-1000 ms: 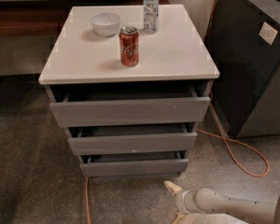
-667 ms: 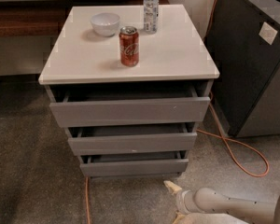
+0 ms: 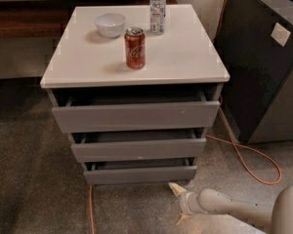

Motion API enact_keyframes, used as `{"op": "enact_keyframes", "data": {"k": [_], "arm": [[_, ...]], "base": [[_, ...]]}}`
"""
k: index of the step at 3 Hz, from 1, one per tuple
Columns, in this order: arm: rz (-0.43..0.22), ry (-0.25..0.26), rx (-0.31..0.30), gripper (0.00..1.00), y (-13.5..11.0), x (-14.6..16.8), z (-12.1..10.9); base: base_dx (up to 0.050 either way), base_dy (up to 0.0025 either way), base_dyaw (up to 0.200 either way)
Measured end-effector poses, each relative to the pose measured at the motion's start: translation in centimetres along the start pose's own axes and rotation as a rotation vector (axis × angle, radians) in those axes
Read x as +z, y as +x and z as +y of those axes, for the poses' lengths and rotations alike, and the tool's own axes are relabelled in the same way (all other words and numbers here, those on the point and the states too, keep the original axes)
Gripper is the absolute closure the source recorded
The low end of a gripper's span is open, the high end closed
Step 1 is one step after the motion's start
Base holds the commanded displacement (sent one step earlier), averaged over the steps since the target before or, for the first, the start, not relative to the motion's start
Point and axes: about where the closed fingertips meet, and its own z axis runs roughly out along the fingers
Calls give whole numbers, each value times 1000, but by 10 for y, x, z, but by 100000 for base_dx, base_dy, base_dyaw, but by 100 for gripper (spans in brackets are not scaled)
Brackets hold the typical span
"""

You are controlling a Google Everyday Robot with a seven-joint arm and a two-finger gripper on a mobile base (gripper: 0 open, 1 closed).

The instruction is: Pick orange from bottom drawer and place on counter

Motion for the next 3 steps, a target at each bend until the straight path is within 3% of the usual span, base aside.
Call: {"op": "enact_keyframes", "data": {"k": [2, 3], "arm": [[-6, 47, -19, 0, 34, 39, -67], [-15, 49, -21, 0, 45, 48, -90]], "base": [[0, 0, 0], [0, 0, 0]]}}
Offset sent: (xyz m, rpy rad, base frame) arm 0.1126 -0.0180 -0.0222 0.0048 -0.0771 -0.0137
